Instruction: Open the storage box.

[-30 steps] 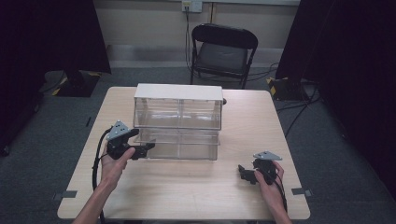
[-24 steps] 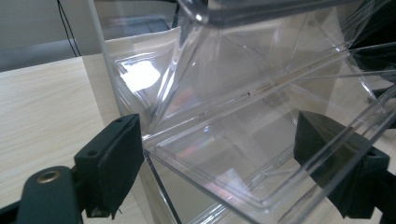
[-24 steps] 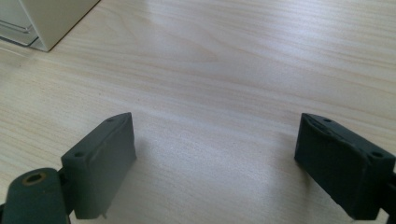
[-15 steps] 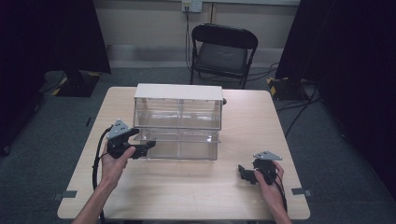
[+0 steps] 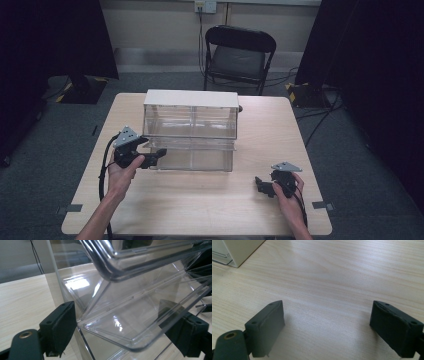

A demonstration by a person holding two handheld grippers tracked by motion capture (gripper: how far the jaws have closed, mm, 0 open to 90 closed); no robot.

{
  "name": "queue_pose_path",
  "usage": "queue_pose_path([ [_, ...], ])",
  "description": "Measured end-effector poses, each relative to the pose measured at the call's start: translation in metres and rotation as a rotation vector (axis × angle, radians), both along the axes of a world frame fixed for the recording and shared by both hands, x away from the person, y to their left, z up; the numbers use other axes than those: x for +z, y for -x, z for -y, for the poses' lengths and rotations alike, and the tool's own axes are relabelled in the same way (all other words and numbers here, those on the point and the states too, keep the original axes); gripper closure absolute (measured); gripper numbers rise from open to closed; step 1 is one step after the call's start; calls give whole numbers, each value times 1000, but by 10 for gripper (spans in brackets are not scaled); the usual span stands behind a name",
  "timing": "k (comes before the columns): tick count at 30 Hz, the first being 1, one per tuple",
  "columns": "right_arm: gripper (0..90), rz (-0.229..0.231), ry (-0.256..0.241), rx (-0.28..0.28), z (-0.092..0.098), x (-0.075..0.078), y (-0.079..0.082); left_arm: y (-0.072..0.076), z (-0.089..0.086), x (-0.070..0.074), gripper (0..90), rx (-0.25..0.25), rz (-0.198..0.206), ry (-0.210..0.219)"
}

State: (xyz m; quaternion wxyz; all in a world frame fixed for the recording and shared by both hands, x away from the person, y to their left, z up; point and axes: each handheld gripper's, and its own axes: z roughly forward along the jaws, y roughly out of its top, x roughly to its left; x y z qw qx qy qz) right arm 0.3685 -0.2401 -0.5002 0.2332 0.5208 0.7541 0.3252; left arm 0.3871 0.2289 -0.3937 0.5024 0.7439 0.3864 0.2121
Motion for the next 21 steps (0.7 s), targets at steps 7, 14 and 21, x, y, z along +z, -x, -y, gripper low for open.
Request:
queue_pose_path([
  [7, 115, 0, 0, 0, 0, 0, 0, -1, 1, 6, 149, -7, 10, -7],
  [14, 115, 0, 0, 0, 0, 0, 0, -2, 1, 7, 141, -1, 6, -4],
  [21, 114, 0, 0, 0, 0, 0, 0, -5, 1, 8, 133, -5, 5, 3],
])
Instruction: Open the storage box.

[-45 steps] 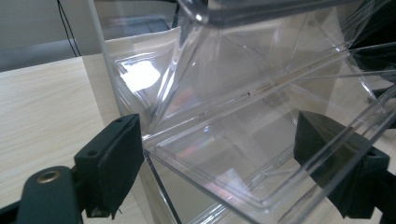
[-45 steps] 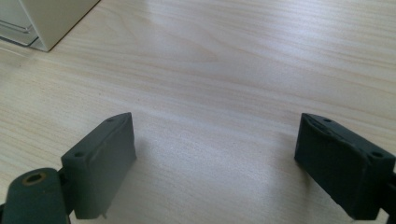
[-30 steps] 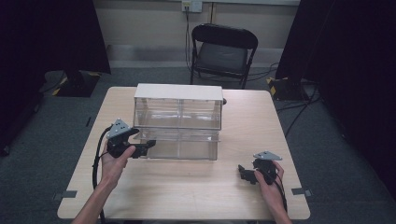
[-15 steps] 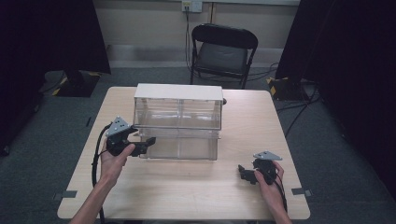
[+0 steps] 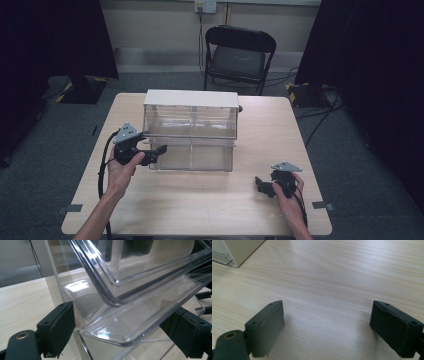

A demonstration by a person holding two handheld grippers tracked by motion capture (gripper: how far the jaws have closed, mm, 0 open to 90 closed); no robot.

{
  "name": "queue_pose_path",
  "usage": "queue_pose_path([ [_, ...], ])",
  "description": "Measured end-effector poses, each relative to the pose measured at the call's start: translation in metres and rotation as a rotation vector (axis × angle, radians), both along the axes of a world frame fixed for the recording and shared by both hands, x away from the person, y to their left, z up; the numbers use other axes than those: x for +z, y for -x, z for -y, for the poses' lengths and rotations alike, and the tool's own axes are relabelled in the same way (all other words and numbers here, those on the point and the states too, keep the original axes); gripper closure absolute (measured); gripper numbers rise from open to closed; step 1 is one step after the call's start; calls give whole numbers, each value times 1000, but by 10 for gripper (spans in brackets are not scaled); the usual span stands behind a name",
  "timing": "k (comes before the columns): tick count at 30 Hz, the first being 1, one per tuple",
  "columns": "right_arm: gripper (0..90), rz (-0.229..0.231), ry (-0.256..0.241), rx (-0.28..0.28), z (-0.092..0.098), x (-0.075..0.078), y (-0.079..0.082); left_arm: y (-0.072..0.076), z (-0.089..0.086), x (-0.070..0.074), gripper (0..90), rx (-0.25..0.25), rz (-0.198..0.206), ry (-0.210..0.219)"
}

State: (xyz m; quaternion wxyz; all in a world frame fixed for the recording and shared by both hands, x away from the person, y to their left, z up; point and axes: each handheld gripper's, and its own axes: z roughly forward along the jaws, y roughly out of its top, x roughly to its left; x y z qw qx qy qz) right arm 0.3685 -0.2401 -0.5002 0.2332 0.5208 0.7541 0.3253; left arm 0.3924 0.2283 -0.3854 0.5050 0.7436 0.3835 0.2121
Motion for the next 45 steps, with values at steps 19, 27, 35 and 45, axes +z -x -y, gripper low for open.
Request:
queue_pose_path([
  [19, 113, -1, -1, 1, 0, 0, 0, -3, 1, 2, 110, 1, -30, 10],
  [27, 113, 0, 0, 0, 0, 0, 0, -3, -2, 2, 115, -7, -37, 33],
  [35, 113, -1, -1, 0, 0, 0, 0, -3, -2, 1, 115, -4, -44, 48],
  [45, 113, -1, 0, 1, 0, 0, 0, -3, -2, 1, 118, -3, -47, 50],
])
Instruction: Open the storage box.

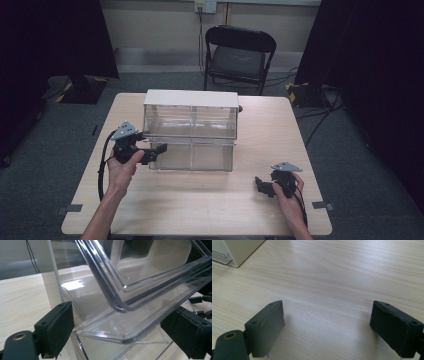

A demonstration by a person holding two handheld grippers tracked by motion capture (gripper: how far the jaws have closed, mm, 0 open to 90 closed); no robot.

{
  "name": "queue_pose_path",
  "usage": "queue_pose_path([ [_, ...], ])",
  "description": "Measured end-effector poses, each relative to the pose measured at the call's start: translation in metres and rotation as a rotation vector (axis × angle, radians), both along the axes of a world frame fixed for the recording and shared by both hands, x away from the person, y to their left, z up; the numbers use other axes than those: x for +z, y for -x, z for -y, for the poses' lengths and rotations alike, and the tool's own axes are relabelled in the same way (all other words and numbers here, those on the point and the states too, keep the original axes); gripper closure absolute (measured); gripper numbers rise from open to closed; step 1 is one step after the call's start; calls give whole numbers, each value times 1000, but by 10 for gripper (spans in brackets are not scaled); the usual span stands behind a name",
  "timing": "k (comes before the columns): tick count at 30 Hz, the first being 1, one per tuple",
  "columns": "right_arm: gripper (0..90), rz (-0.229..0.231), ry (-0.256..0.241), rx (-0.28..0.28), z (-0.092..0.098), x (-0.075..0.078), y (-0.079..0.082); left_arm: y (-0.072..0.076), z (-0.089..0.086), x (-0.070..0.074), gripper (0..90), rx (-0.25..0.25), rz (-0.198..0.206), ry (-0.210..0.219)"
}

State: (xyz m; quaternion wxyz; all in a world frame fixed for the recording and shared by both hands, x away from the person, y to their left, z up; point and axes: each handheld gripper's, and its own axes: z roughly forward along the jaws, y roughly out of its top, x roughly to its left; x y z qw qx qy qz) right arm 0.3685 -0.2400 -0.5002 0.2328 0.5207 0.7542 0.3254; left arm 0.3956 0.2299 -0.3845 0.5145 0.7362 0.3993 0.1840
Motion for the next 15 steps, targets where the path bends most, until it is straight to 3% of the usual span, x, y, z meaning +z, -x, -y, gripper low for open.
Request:
queue_pose_path([
  [15, 113, 1, 0, 0, 0, 0, 0, 0, 0, 0, 126, -1, -4, -4],
])
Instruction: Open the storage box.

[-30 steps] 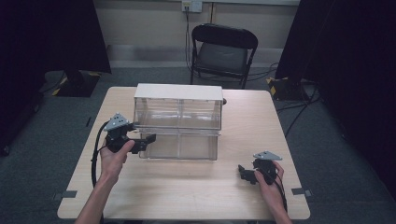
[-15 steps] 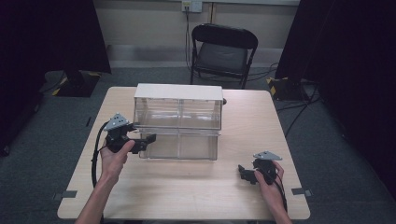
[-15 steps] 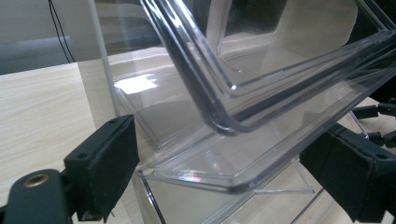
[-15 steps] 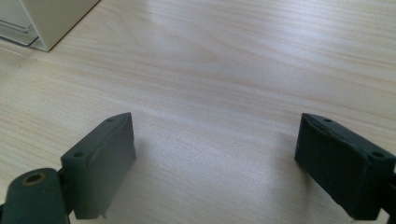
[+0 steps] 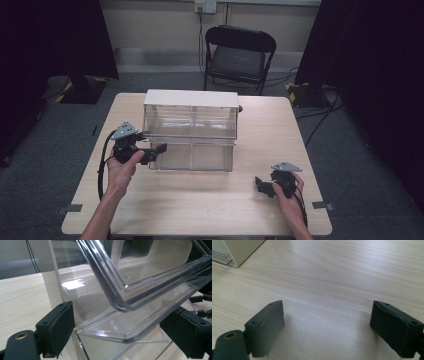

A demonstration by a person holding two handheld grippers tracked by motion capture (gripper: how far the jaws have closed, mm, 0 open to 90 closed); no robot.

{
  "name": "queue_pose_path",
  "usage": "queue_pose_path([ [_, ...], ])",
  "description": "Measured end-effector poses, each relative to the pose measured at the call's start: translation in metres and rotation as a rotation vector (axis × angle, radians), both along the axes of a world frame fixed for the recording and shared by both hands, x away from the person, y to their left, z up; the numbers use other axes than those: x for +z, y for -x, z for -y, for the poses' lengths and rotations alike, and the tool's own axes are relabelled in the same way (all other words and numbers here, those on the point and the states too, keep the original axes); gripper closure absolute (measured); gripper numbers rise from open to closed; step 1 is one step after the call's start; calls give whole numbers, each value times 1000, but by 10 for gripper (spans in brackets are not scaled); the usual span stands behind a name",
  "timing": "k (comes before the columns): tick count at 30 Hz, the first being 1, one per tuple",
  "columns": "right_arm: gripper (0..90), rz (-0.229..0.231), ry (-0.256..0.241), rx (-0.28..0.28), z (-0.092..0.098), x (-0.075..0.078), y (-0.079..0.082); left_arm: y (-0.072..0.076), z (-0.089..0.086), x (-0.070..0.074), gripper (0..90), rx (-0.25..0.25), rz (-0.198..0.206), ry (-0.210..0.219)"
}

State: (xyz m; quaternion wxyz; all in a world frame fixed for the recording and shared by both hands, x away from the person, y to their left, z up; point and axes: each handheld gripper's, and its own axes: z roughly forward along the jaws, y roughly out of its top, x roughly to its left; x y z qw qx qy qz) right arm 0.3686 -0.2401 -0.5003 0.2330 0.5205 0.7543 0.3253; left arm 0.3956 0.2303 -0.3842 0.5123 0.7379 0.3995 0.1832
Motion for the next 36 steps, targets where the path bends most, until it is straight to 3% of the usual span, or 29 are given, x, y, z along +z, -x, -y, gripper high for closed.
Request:
queue_pose_path([
  [36, 113, -1, -1, 0, 0, 0, 0, -1, 0, -1, 128, 2, -7, 0],
])
